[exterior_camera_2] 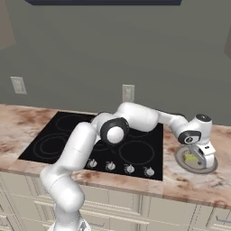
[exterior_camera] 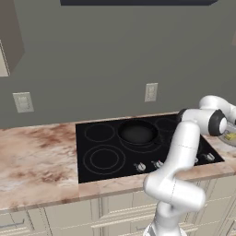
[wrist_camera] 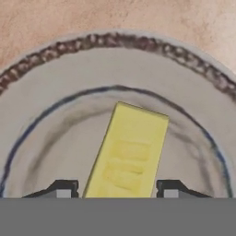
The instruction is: Pick up the butter stick and place it in the pan. Then turn on the burner for the pan.
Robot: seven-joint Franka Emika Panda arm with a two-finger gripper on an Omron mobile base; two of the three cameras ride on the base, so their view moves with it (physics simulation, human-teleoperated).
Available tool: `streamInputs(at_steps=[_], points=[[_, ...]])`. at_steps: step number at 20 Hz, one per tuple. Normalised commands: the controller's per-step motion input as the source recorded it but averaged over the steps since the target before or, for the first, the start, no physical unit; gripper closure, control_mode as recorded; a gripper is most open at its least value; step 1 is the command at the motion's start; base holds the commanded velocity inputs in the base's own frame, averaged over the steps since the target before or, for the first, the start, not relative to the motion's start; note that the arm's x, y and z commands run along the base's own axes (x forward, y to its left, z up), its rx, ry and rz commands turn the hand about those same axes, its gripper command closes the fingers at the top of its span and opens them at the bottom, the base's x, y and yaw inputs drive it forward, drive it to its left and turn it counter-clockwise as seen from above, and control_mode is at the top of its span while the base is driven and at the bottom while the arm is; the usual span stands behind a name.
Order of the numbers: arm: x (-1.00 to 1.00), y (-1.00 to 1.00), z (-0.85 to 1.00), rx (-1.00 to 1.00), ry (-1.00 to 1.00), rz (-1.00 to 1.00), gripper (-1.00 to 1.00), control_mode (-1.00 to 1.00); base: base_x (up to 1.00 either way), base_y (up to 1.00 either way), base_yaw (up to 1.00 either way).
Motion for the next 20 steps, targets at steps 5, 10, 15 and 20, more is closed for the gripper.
streamInputs(at_steps=[5,10,15,20], points=[[0.00,0.07,-0.01,0.00,-0.03,0.00,1.00,-1.00,0.00,0.00,0.00],[0.00,0.72,0.24,-0.01,-0.08,0.00,1.00,-1.00,0.00,0.00,0.00],[0.01,1.00,0.54,-0.03,-0.01,0.09,1.00,-1.00,0.00,0.00,0.00],[0.12,1.00,0.58,-0.04,0.00,0.16,1.00,-1.00,0.00,0.00,0.00]])
